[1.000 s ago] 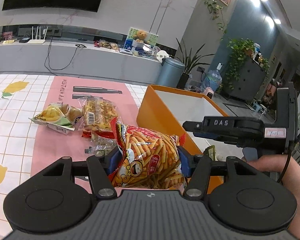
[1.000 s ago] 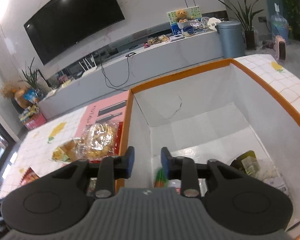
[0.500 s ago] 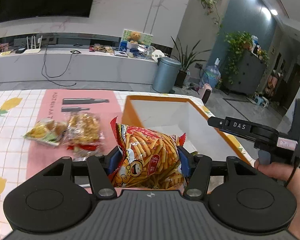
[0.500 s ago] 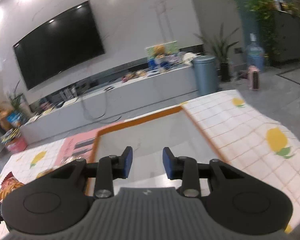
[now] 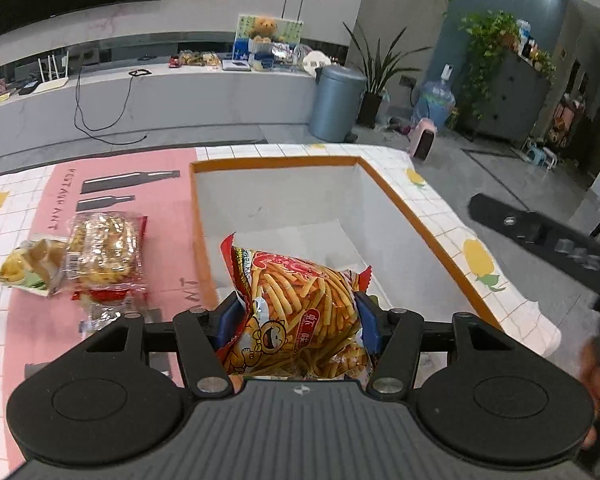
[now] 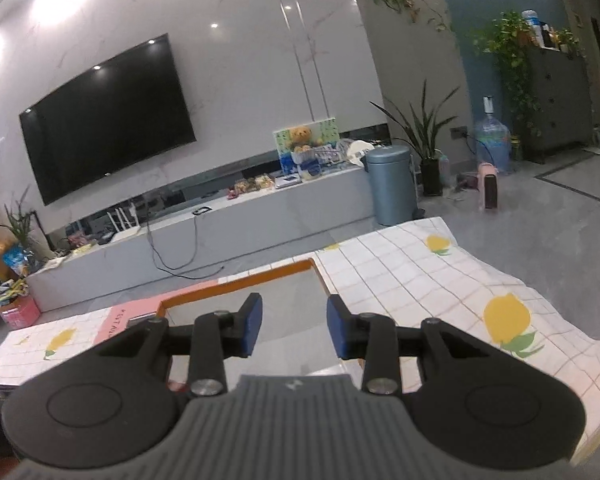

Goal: Organize snacks

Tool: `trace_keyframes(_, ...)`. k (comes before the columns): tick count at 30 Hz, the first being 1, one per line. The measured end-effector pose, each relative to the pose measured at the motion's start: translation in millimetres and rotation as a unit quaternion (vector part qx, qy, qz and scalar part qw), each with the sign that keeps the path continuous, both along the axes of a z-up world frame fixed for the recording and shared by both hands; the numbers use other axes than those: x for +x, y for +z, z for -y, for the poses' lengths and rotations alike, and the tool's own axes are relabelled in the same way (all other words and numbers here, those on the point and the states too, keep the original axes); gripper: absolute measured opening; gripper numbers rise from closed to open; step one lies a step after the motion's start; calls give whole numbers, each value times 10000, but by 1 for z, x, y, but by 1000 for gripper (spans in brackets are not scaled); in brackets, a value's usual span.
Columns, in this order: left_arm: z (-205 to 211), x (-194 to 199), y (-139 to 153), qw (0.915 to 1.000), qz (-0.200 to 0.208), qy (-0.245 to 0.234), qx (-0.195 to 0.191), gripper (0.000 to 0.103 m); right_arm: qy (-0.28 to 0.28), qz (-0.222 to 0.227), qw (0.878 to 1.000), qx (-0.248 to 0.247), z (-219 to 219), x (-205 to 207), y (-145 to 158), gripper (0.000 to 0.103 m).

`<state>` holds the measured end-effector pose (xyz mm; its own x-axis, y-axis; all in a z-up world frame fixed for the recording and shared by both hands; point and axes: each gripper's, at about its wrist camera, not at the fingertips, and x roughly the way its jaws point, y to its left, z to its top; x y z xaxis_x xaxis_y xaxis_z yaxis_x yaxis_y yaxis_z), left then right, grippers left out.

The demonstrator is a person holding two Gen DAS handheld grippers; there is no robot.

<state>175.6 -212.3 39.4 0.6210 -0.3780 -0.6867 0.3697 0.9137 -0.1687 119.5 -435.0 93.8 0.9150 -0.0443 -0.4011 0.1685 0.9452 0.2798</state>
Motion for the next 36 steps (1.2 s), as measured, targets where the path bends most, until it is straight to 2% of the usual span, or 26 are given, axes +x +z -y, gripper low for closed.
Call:
trace_keyframes(4,14,13,-10,9997,-57,134,217,67,1,1,10000,69,3,2,0,35)
trace_keyframes(9,25,22,-18,9996,-111,134,222,67,41,28,10000,46,2,2,2,36)
trace_keyframes(15,33,26,-19,9991,18,247,354,69,-129,-4,9999,110,8,-1,0,36)
trace_keyframes(19,35,20,-24,9976,12,363,585,84,-136,10,9997,212,10,-1,0,36)
trace_keyframes(23,38,9,-20,9964,212,347,738,87,-145,-27,9998,118,6,0,1,36)
trace_keyframes(29,37,-3,-4,9966,298,230,736,87,-69,-80,9999,4,-3,3,0,36)
trace_keyframes(36,16,-11,10,9941,440,356,920,87,142,-71,9998,97,-17,9,-2,36)
